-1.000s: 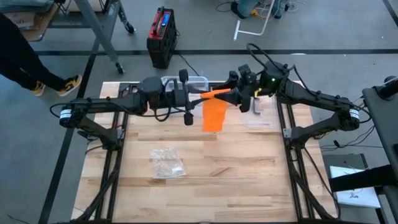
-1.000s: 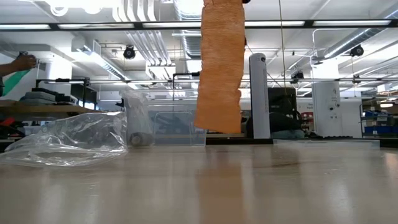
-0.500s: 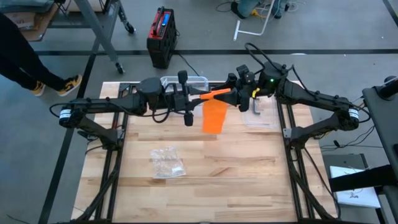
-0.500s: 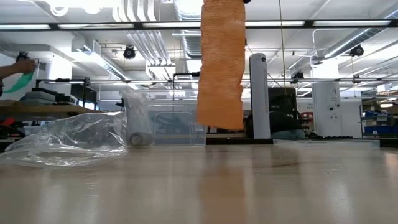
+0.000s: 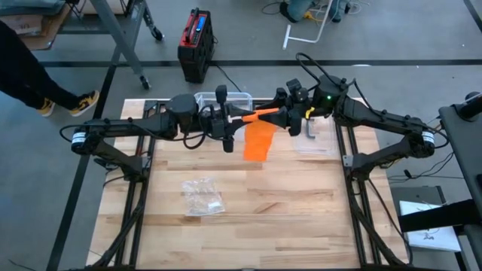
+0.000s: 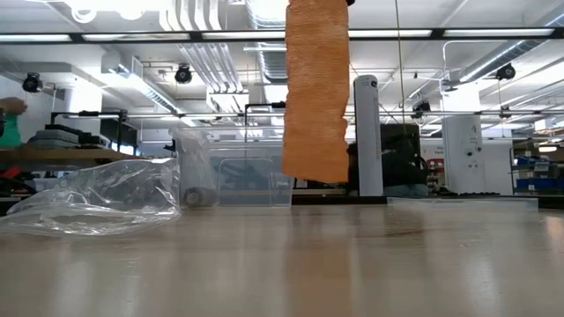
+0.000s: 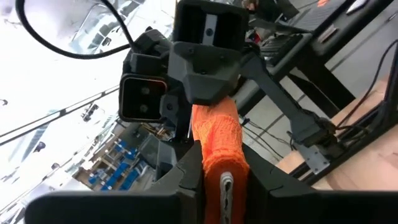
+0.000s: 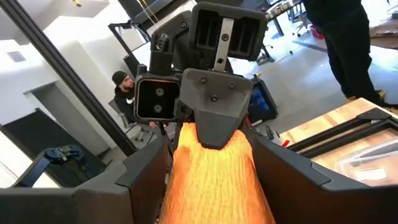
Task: Roll bandage
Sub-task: Roll the orange bandage
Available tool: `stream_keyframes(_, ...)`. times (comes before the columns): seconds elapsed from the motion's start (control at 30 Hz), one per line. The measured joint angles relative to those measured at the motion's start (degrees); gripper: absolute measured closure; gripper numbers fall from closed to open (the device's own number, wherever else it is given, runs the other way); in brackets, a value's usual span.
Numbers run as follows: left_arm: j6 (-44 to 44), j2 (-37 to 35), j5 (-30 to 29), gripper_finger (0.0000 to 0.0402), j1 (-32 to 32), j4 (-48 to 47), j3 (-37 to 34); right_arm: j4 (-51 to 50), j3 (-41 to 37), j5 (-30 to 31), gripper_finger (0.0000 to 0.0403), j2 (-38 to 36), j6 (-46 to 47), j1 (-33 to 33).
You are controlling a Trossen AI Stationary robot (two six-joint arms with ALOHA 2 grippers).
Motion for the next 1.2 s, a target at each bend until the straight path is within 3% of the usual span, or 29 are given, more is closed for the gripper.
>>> stream_keyframes(0.37, 1.7, 0.0, -2.7, 0.0352, 0.0, -0.1, 0.0, -0.2, 0.0, 1.7, 0.0225, 0.0, -5.8, 1.2)
stream_keyframes(0.53, -2.0, 0.0, -2.8, 0.0345, 0.0, 0.6, 0.0, 0.1, 0.0, 1.5, 0.0258, 0.0, -8.3, 1.2)
stream_keyframes(0.63, -7.3, -0.1, -3.1, 0.0327, 0.0, 0.8, 0.0, 0.1, 0.0, 1.5, 0.027, 0.0, -11.0, 1.2)
stream_keyframes(0.83, -27.7, -0.9, -6.3, 0.0255, 0.0, -1.8, 0.0, -0.1, 0.0, 2.1, 0.0273, 0.0, -18.9, 1.3)
stream_keyframes(1.03, -41.8, -1.2, -0.1, 0.0174, 0.2, -2.9, 0.0, -0.6, 0.0, 3.7, 0.0279, 0.0, -28.4, 2.2)
stream_keyframes(1.2, -49.1, -1.3, 0.6, 0.0139, 1.4, -2.4, 0.0, -0.5, 0.0, 7.2, 0.0284, 0.0, -33.5, 4.3)
